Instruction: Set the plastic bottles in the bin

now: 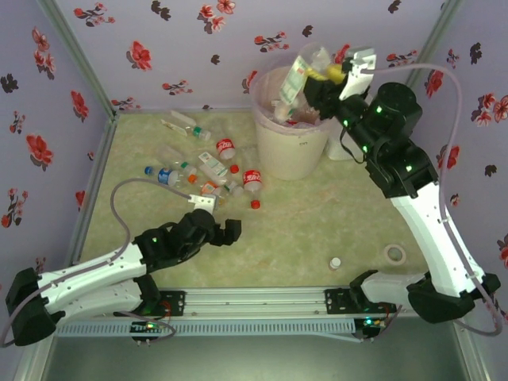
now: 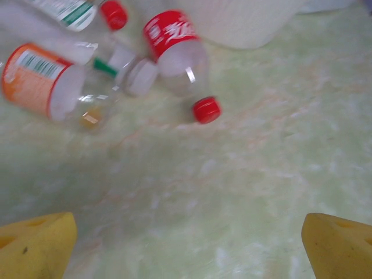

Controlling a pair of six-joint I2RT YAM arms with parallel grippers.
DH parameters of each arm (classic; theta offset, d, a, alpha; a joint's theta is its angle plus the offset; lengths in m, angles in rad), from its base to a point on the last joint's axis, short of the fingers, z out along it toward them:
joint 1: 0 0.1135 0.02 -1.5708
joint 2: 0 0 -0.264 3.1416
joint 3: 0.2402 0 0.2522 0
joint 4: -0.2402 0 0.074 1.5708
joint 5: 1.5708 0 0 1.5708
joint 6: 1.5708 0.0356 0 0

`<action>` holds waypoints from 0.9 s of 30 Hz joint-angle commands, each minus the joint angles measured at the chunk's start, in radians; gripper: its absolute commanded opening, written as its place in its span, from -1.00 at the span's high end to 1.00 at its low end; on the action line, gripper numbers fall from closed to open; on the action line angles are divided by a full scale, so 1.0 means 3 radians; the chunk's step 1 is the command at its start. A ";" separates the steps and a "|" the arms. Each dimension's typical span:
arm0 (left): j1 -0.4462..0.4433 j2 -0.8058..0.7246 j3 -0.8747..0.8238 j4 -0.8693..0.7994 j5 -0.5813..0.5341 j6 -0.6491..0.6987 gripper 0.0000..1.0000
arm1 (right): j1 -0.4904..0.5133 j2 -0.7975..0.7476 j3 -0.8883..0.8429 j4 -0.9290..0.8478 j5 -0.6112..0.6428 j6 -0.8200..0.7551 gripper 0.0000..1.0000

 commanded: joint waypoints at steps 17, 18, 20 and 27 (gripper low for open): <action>0.0019 0.0106 0.0081 -0.0379 -0.0076 -0.0548 -0.99 | -0.0684 0.1891 0.1158 -0.1155 0.0255 -0.0409 1.00; 0.0019 0.0113 0.0079 -0.0392 -0.0074 -0.0559 -0.99 | -0.0684 0.1956 0.1160 -0.1204 0.0229 -0.0409 1.00; 0.0020 0.0118 0.0076 -0.0408 -0.0075 -0.0571 -1.00 | -0.0692 0.2081 0.1189 -0.1310 0.0169 -0.0418 1.00; 0.0024 0.0144 0.0094 -0.0423 -0.0079 -0.0561 -1.00 | -0.0705 0.2425 0.1134 -0.1519 0.0011 -0.0450 1.00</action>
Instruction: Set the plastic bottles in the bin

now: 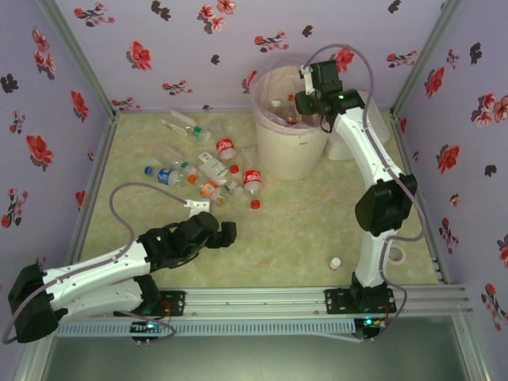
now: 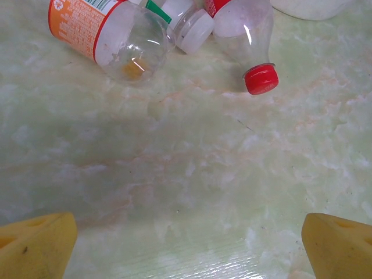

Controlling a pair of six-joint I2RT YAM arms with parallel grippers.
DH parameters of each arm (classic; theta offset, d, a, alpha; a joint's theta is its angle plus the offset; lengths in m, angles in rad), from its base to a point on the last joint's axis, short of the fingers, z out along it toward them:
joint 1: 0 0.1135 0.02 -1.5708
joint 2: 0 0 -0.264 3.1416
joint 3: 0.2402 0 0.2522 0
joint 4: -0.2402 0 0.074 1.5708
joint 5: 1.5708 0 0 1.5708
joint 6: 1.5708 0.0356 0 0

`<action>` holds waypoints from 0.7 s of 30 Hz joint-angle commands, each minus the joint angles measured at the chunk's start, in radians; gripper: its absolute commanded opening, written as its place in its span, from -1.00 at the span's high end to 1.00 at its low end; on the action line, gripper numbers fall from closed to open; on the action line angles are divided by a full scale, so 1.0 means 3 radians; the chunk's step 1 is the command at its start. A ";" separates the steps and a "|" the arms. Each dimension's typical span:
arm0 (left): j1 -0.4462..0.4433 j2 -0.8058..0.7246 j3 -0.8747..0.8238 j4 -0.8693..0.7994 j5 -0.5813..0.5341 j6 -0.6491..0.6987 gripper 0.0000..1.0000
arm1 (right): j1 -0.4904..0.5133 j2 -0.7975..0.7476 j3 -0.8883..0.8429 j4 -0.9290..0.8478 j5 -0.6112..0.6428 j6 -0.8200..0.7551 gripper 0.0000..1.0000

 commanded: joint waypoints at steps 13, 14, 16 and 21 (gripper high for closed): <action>0.0020 -0.0048 0.0045 -0.0123 -0.0014 -0.0137 -1.00 | -0.0043 0.0200 -0.0382 0.0201 -0.0286 0.0124 0.50; 0.0021 -0.0069 0.0035 -0.0131 -0.0015 -0.0152 -1.00 | -0.0046 0.0168 -0.0378 0.0218 -0.0290 0.0141 0.43; 0.0023 -0.0115 0.0003 -0.0146 -0.0016 -0.0176 -1.00 | -0.0045 0.0099 -0.0357 0.0247 -0.0290 0.0165 0.28; 0.0023 -0.0204 -0.0062 -0.0161 -0.0027 -0.0216 -0.99 | -0.0046 -0.0058 -0.0222 0.0181 -0.0282 0.0203 -0.17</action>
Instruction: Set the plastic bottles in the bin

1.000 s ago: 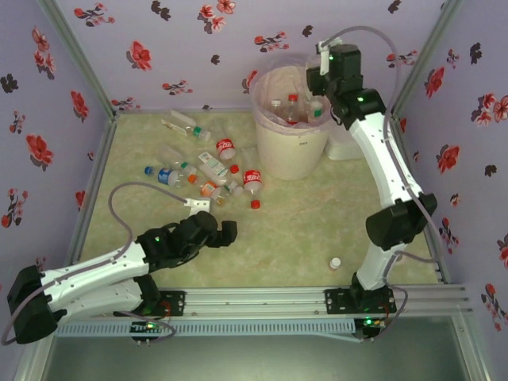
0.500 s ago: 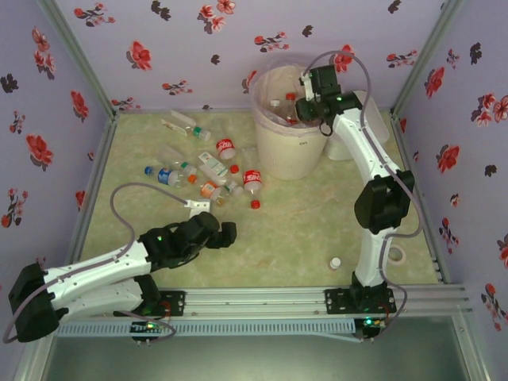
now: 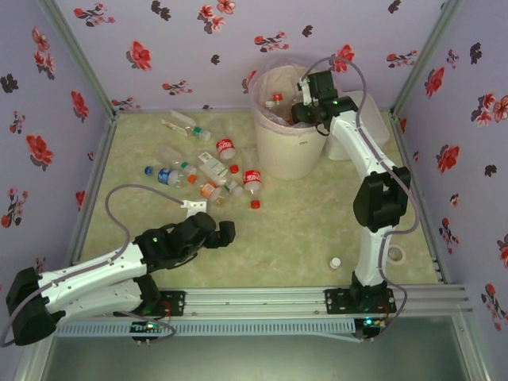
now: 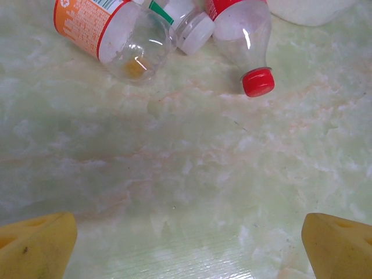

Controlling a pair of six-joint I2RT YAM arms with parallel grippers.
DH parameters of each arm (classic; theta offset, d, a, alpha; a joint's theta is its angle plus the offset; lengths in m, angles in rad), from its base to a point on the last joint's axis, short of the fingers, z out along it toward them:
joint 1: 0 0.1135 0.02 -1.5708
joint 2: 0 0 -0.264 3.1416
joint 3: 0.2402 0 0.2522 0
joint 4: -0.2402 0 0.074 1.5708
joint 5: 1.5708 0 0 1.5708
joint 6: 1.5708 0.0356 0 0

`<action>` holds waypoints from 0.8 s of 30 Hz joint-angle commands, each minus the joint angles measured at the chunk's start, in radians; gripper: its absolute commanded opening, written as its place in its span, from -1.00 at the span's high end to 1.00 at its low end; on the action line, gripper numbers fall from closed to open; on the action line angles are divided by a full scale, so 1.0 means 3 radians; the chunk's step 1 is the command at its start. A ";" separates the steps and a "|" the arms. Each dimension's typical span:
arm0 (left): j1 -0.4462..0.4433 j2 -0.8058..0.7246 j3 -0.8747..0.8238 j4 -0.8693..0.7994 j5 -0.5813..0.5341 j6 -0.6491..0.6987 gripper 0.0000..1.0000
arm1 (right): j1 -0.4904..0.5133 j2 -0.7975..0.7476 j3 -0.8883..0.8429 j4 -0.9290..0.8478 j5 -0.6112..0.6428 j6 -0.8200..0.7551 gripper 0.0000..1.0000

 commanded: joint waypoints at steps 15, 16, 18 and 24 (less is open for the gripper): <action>0.0177 -0.0260 0.0217 -0.0565 -0.0359 -0.0035 -1.00 | 0.0005 -0.1318 -0.0246 0.0372 -0.0044 0.0325 -0.99; 0.0234 -0.0262 0.0270 -0.0625 -0.0359 0.0007 -0.99 | 0.0006 -0.1374 -0.0289 0.0416 -0.0079 0.0365 -0.99; 0.0392 -0.0257 0.0376 -0.0747 -0.0358 0.0131 -1.00 | 0.0005 -0.1489 -0.0397 0.0544 -0.0185 0.0478 -0.99; 0.1282 -0.0205 0.0746 -0.0832 -0.0050 0.0744 -1.00 | 0.0011 -0.2030 -0.1081 0.0977 -0.0403 0.1228 -0.99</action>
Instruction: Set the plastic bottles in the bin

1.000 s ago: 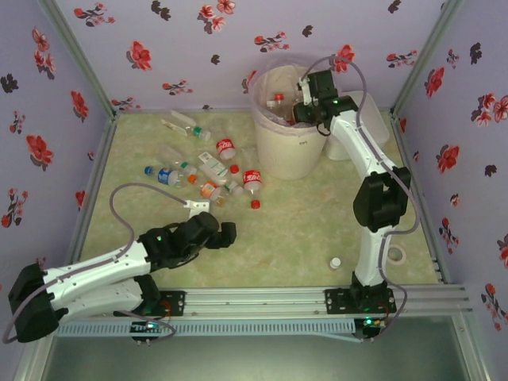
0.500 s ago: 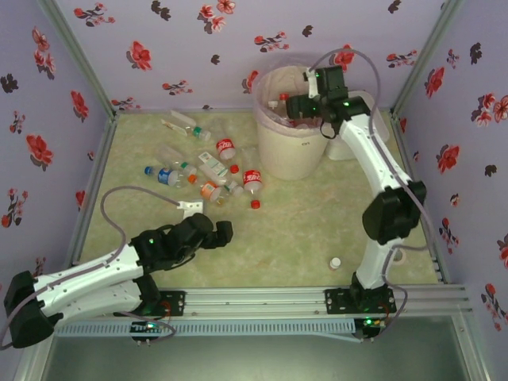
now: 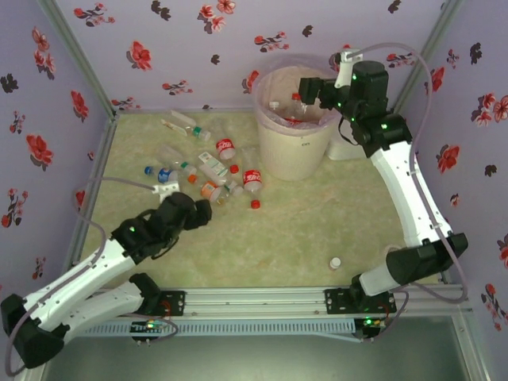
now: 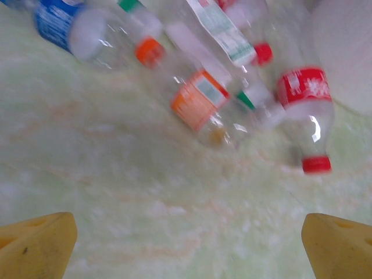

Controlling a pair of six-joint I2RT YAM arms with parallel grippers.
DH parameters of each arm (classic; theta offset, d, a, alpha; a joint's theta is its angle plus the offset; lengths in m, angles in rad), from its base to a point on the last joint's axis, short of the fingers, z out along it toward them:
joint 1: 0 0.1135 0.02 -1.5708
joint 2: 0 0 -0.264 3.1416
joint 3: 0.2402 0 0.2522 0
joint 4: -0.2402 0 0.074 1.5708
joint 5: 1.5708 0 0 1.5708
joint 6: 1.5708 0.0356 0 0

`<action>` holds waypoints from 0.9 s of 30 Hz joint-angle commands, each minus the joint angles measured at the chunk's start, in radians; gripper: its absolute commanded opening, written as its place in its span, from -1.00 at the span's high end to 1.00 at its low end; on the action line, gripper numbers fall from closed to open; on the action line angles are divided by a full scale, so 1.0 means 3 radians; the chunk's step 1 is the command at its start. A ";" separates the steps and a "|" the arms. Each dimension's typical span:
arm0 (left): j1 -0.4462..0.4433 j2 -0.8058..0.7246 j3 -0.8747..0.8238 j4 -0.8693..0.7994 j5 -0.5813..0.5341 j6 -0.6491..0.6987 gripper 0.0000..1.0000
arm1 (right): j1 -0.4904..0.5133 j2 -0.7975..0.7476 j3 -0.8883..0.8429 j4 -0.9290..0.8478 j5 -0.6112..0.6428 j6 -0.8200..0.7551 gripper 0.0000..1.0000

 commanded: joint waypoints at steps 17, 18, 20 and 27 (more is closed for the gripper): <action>0.1987 0.1382 0.0668 0.0729 0.1046 0.0268 -1.00 | 0.0070 -0.1880 -0.2491 0.0546 -0.0175 0.1438 -0.99; 0.2003 0.1448 0.0684 0.0730 0.1043 0.0220 -0.99 | 0.0068 -0.1878 -0.2508 0.0575 -0.0225 0.1417 -0.99; 0.2050 0.1586 0.0692 0.0713 0.1042 -0.0008 -1.00 | 0.0068 -0.1864 -0.2528 0.0582 -0.0246 0.1385 -0.99; 0.2160 0.2014 0.0575 0.0903 0.1043 -0.0644 -0.99 | 0.0068 -0.1759 -0.2521 0.0621 -0.0229 0.1340 -0.99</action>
